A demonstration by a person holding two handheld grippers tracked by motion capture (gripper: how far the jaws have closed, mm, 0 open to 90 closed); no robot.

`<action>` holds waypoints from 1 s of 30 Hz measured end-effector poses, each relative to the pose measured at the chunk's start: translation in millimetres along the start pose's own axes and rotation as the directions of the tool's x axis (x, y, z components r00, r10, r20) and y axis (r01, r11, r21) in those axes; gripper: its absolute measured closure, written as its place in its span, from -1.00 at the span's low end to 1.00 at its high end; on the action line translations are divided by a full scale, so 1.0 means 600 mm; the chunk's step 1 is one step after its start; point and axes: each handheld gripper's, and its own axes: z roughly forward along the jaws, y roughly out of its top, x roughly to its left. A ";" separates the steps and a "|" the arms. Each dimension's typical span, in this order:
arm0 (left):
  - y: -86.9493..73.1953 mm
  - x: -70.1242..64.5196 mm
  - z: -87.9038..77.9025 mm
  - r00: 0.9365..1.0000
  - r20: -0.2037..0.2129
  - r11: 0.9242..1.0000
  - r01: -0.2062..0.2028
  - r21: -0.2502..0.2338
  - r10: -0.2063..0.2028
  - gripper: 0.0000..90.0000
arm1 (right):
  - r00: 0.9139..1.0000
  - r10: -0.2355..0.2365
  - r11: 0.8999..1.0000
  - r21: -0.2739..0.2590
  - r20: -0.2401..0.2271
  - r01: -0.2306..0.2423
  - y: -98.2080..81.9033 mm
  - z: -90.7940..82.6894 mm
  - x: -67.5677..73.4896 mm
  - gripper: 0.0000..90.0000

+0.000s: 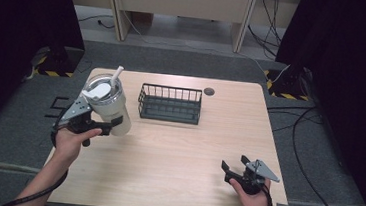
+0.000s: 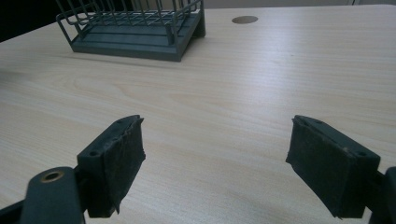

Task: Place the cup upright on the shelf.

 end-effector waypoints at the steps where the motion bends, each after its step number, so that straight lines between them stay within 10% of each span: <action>1: 0.002 0.000 0.002 1.000 0.000 1.000 0.000 0.000 0.000 -0.78 | 1.000 -0.001 1.000 0.000 0.000 0.001 0.000 0.000 0.000 -0.58; 30: 0.040 -0.007 0.045 0.999 0.037 1.000 -0.016 -0.015 0.017 -0.78 | 1.000 -0.003 1.000 -0.004 0.001 0.003 0.000 0.000 -0.001 -0.58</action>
